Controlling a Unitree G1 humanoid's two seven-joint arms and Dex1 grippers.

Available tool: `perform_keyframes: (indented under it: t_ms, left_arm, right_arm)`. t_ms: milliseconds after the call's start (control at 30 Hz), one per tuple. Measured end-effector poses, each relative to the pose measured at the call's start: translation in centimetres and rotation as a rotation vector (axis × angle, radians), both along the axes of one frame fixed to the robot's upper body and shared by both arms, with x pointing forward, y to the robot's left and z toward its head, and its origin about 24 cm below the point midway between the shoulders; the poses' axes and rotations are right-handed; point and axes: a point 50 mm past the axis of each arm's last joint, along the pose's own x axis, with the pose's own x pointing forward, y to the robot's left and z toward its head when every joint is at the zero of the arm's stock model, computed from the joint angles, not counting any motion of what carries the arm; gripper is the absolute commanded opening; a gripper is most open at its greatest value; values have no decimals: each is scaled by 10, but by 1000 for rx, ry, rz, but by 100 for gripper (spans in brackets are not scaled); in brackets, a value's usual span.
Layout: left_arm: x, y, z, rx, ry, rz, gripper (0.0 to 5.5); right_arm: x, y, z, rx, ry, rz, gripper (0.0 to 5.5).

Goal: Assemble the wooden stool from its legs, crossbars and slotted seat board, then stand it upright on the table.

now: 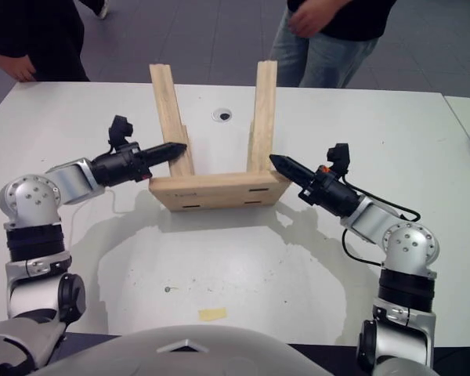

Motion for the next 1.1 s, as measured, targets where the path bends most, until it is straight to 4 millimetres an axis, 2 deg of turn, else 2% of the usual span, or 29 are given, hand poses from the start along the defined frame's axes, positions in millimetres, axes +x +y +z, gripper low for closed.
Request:
perform_keyframes:
  t_ms: [167, 267, 333, 400, 467, 533, 600, 667, 800, 933, 1100]
  left_arm:
    - [4, 5, 3, -45, -24, 67, 363]
    - [7, 21, 16, -63, -157, 138, 411]
    - [-1, 41, 40, -72, -300, 139, 447]
    - [-17, 57, 60, -20, -423, 81, 481]
    - [-29, 61, 65, 65, -468, -3, 522]
    - [-40, 55, 55, 178, -462, -129, 539]
    - [-48, 43, 38, 301, -444, -290, 539]
    - [-48, 30, 13, 428, -432, -402, 540]
    - [-39, 21, -20, 544, -423, -458, 540]
    - [-28, 10, -27, 525, -455, -482, 475]
    - [-30, 12, -35, 477, -412, -560, 386]
  right_arm:
    - [-2, -3, -5, -21, 1, -24, 451]
    - [-3, -8, -3, -71, -65, -37, 497]
    - [-13, -18, 2, -234, -177, 17, 531]
    - [-23, -28, 2, -400, -248, 88, 540]
    - [-25, -30, 1, -533, -324, 155, 540]
    - [-22, -30, -5, -661, -400, 231, 540]
    - [-18, -30, -16, -727, -432, 286, 540]
    - [-8, -27, -23, -744, -459, 317, 518]
    - [1, -18, -37, -759, -480, 384, 470]
    - [8, -10, -45, -717, -473, 397, 404]
    - [11, -7, -48, -615, -402, 379, 321]
